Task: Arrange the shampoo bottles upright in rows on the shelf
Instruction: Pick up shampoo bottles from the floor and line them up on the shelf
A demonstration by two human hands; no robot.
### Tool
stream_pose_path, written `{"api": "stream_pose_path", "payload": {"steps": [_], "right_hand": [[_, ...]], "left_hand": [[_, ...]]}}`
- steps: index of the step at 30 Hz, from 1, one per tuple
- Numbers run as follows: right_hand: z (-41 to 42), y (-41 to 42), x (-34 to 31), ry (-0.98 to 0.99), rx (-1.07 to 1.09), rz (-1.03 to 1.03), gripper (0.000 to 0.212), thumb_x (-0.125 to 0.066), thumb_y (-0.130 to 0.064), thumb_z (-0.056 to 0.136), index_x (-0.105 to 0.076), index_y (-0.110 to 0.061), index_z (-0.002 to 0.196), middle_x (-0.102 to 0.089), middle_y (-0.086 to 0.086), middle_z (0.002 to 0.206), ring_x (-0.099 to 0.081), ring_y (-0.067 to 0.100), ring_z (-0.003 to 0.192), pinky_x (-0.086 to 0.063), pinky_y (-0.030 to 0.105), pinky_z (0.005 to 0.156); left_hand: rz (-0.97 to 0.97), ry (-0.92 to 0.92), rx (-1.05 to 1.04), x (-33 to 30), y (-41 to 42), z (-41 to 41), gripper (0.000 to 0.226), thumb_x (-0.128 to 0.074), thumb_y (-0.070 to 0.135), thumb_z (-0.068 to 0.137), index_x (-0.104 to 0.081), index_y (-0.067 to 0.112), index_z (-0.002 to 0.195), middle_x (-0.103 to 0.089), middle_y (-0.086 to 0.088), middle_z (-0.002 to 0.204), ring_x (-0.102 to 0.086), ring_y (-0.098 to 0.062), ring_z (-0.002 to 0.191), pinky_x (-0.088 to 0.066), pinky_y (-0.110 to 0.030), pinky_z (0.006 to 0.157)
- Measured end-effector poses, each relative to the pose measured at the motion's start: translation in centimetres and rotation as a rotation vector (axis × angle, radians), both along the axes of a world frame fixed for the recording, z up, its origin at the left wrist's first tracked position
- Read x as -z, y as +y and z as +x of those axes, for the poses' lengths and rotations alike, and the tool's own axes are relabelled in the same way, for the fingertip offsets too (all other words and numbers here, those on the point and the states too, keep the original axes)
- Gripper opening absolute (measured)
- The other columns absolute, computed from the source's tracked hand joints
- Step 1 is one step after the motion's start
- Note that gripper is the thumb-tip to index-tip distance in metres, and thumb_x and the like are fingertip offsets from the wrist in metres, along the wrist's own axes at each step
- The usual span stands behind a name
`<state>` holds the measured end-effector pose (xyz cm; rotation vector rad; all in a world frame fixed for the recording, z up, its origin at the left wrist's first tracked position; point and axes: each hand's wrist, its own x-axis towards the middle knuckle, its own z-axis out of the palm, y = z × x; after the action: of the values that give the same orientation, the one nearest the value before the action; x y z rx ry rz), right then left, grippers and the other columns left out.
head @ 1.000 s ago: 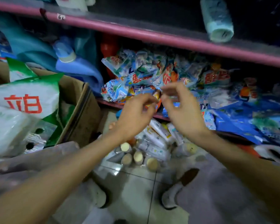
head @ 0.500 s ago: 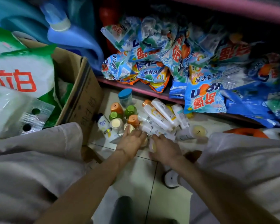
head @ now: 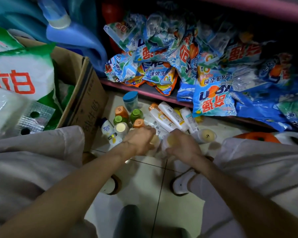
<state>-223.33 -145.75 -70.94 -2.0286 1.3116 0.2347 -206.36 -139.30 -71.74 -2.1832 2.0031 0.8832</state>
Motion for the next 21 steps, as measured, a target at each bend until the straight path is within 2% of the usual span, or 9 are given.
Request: {"api": "stream_pose_path", "payload": {"steps": [3,6,8,11,13,15,16,19,21], "right_hand": [[-0.2,-0.9,-3.7,-0.065,0.032,-0.074,0.055,-0.079,-0.034,0.062,-0.057,-0.028,0.112,-0.067,0.002,0.107,-0.062,0.024,0.100,-0.048,0.030,0.079],[-1.3,-1.5,-8.6,-0.146,0.099,-0.159,0.054,-0.082,-0.039,0.059,-0.062,-0.029,0.108,-0.067,-0.004,0.098,-0.061,0.018,0.089,-0.046,0.027,0.071],[-2.2,-1.8,-12.3,-0.250,0.164,-0.174,0.046,-0.082,-0.042,0.057,-0.064,-0.031,0.098,-0.066,-0.016,0.087,-0.061,0.008,0.079,-0.046,0.023,0.065],[-2.9,-2.4,-18.1,-0.443,0.260,-0.175,0.047,-0.081,-0.044,0.051,-0.068,-0.023,0.091,-0.071,-0.008,0.087,-0.067,0.015,0.083,-0.057,0.038,0.076],[-3.0,-2.5,-21.9,-0.606,0.313,-0.167,0.046,-0.081,-0.043,0.047,-0.069,-0.019,0.085,-0.072,0.001,0.083,-0.070,0.021,0.077,-0.060,0.042,0.070],[-2.9,-3.0,-25.8,-0.755,0.356,-0.187,0.029,-0.082,-0.035,0.055,-0.069,-0.018,0.076,-0.071,-0.001,0.072,-0.069,0.014,0.064,-0.058,0.031,0.055],[-2.9,-3.4,-27.5,-0.826,0.396,-0.172,0.021,-0.080,-0.031,0.061,-0.069,-0.018,0.073,-0.071,-0.002,0.070,-0.069,0.013,0.063,-0.057,0.027,0.054],[-2.5,-5.3,-31.2,-1.069,0.608,-0.066,0.013,-0.073,-0.025,0.075,-0.066,-0.014,0.080,-0.069,0.003,0.083,-0.070,0.015,0.076,-0.057,0.027,0.059],[-1.7,-6.5,-32.5,-1.232,0.755,0.003,0.031,-0.070,-0.022,0.078,-0.063,-0.007,0.104,-0.064,0.006,0.099,-0.067,0.015,0.087,-0.058,0.029,0.061]], "left_hand": [[-0.093,0.144,-0.110,-2.9,-0.6,0.7,0.041,-0.069,0.036,0.079,-0.057,0.018,0.113,-0.060,-0.005,0.114,-0.056,-0.024,0.103,-0.048,-0.034,0.083],[-0.259,0.268,-0.205,-7.2,-0.5,1.8,0.041,-0.076,0.035,0.074,-0.063,0.018,0.109,-0.066,0.000,0.106,-0.059,-0.015,0.094,-0.041,-0.022,0.073],[-0.346,0.369,-0.274,-10.6,-0.2,2.8,0.035,-0.079,0.037,0.071,-0.066,0.023,0.100,-0.067,0.008,0.095,-0.062,-0.013,0.089,-0.047,-0.022,0.074],[-0.474,0.558,-0.387,-16.1,-0.1,4.1,0.031,-0.078,0.045,0.067,-0.067,0.029,0.091,-0.070,0.012,0.090,-0.067,-0.010,0.085,-0.055,-0.036,0.081],[-0.603,0.666,-0.466,-19.5,-0.2,4.4,0.035,-0.076,0.051,0.061,-0.068,0.030,0.089,-0.072,0.009,0.090,-0.068,-0.011,0.084,-0.056,-0.034,0.080],[-0.754,0.761,-0.516,-23.5,-0.6,4.8,0.034,-0.075,0.053,0.058,-0.070,0.031,0.084,-0.073,0.010,0.085,-0.066,-0.007,0.081,-0.053,-0.027,0.075],[-0.821,0.797,-0.532,-25.3,-0.9,5.2,0.033,-0.075,0.052,0.057,-0.072,0.031,0.083,-0.073,0.010,0.084,-0.066,-0.006,0.080,-0.053,-0.026,0.074],[-0.950,0.893,-0.570,-30.4,-1.4,6.2,0.036,-0.077,0.050,0.057,-0.073,0.027,0.084,-0.073,0.006,0.086,-0.067,-0.010,0.083,-0.053,-0.027,0.075],[-1.009,0.929,-0.587,-32.9,-1.7,6.6,0.026,-0.079,0.047,0.059,-0.073,0.029,0.077,-0.072,0.005,0.084,-0.066,-0.012,0.082,-0.052,-0.030,0.070]]}}
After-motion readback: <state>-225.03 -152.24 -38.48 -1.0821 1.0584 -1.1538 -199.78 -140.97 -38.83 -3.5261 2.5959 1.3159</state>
